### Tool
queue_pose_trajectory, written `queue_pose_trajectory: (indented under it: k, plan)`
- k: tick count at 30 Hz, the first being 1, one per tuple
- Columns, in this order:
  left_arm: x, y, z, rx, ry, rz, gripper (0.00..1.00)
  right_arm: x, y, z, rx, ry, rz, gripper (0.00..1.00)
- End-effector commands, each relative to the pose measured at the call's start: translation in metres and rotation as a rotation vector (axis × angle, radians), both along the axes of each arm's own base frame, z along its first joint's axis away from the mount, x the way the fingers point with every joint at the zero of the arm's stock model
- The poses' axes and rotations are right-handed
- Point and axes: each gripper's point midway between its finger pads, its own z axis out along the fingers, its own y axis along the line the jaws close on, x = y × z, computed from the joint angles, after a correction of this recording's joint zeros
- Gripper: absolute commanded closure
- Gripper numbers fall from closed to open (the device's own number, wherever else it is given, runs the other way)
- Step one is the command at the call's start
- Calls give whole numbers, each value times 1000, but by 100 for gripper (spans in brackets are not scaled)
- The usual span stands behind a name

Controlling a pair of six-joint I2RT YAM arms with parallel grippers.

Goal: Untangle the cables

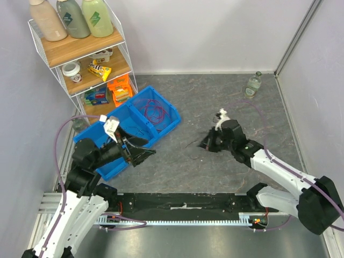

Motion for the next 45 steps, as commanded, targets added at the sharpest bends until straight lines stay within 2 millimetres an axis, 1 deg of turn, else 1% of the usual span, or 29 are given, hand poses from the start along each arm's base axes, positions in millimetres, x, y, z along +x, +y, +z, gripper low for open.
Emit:
queue_pose_trajectory:
  k: [1, 3, 6, 8, 10, 11, 14, 16, 18, 19, 21, 23, 24, 25, 27, 28, 29, 33, 36, 39, 40, 43, 45]
  plan:
    - [-7, -11, 11, -30, -36, -95, 5, -29, 99, 134, 430, -187, 323, 100]
    - [-5, -10, 15, -9, -79, -87, 5, -44, 119, 164, 525, -218, 415, 100]
    - [-2, -11, 27, 18, -145, -104, 5, -62, 138, 200, 603, -257, 526, 100]
    - [1, -14, 32, 30, -176, -116, 4, -72, 148, 217, 643, -275, 598, 100]
    - [3, -14, 38, 51, -220, -117, 3, -82, 155, 229, 689, -280, 663, 100]
    - [4, -13, 44, 61, -242, -111, 3, -86, 159, 231, 700, -277, 694, 100]
    - [3, -8, 62, 76, -318, -81, 4, -97, 167, 227, 680, -286, 775, 100]
    - [1, -4, 73, 77, -369, -59, 6, -102, 169, 221, 637, -293, 801, 100]
    - [1, 0, 80, 68, -395, -28, 6, -112, 170, 219, 602, -313, 845, 100]
    - [2, 0, 80, 66, -398, -25, 6, -116, 169, 221, 591, -327, 867, 100]
    - [4, -5, 74, 63, -370, -54, 4, -128, 169, 224, 579, -351, 914, 100]
    - [-2, -18, 60, 67, -316, -180, 1, -137, 167, 233, 578, -388, 945, 100]
    - [-9, -25, 51, 69, -279, -277, 1, -139, 164, 237, 579, -406, 951, 100]
    - [-20, -29, 45, 59, -246, -378, 2, -139, 163, 242, 580, -423, 950, 100]
    - [-31, -35, 34, 40, -203, -503, 4, -138, 160, 250, 574, -453, 941, 100]
    - [-33, -36, 28, 42, -184, -526, 7, -137, 160, 252, 570, -463, 938, 100]
    - [-39, -37, 25, 42, -184, -550, 8, -134, 160, 257, 566, -480, 920, 100]
    - [-60, -36, 25, 33, -215, -603, 4, -116, 163, 263, 528, -505, 835, 100]
    - [-52, -43, 14, 51, -158, -557, 2, -105, 170, 269, 531, -502, 786, 100]
    - [-39, -53, 1, 113, -119, -458, 2, -86, 178, 275, 536, -499, 695, 100]
    - [-38, -57, -2, 131, -122, -440, 2, -81, 180, 274, 530, -497, 671, 100]
    - [-19, -63, -11, 174, -114, -297, 3, -71, 184, 275, 529, -487, 611, 100]
    - [-3, -62, -17, 194, -88, -207, 9, -71, 188, 277, 555, -476, 596, 100]
